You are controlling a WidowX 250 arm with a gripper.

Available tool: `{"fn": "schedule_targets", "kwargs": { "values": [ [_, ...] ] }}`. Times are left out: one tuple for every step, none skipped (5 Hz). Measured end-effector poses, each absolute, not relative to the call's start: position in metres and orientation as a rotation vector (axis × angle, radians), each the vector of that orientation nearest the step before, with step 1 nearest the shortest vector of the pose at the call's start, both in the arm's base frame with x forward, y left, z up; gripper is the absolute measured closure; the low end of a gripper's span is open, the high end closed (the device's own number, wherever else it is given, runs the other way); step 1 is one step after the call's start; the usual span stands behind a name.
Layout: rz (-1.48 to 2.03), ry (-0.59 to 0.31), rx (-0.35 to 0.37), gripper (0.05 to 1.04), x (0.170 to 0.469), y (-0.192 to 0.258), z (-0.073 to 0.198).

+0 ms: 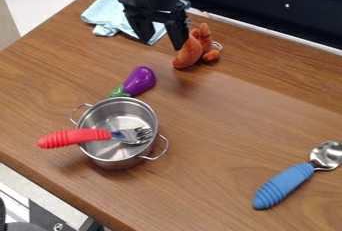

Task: Move the object from the top to right side the table.

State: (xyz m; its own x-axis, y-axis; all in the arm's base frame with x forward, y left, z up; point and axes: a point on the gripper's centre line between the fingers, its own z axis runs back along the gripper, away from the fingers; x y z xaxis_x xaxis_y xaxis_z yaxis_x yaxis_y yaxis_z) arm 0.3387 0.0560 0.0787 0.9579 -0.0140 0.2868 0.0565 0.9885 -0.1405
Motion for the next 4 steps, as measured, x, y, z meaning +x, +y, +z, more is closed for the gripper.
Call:
{"fn": "schedule_targets", "kwargs": {
  "values": [
    [-0.029,-0.253,-0.158,0.085,0.336,0.055,0.067],
    [-0.046,-0.245,-0.155,0.085,0.351,0.049,0.066],
    [-0.051,-0.283,-0.161,0.085,0.368,0.039,0.068],
    [-0.025,-0.298,-0.126,0.085,0.383,0.033,0.062]
  ]
}}
